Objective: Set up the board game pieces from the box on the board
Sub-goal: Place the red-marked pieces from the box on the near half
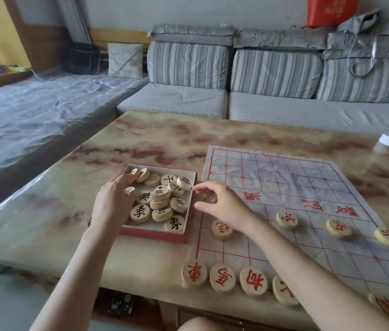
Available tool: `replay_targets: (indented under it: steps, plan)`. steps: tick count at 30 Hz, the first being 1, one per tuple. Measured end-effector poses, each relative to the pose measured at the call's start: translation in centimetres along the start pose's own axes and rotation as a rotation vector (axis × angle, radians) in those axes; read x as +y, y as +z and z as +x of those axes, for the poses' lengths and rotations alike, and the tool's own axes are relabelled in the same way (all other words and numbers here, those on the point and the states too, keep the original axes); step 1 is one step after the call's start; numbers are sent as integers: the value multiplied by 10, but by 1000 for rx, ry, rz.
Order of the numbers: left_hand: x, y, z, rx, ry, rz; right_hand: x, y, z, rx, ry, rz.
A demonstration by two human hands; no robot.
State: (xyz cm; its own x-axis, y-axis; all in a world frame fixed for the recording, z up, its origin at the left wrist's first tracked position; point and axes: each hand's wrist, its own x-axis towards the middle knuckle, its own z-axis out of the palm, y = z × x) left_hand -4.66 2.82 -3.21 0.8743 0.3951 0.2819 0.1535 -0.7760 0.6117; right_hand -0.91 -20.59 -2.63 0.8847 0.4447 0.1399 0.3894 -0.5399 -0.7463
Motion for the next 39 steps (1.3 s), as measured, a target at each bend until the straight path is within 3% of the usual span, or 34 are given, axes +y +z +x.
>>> replay_targets:
  steps: [14, 34, 39]
  plan:
    - [-43, 13, 23, 22, 6, -6, -16, 40, 55, -41, -20, -4]
    - [-67, 34, 108, -250, 259, 284, -21, 111, 160, -59, -41, -359]
    - [-60, 32, 102, -150, 219, 256, -21, 112, 159, -12, -85, -390]
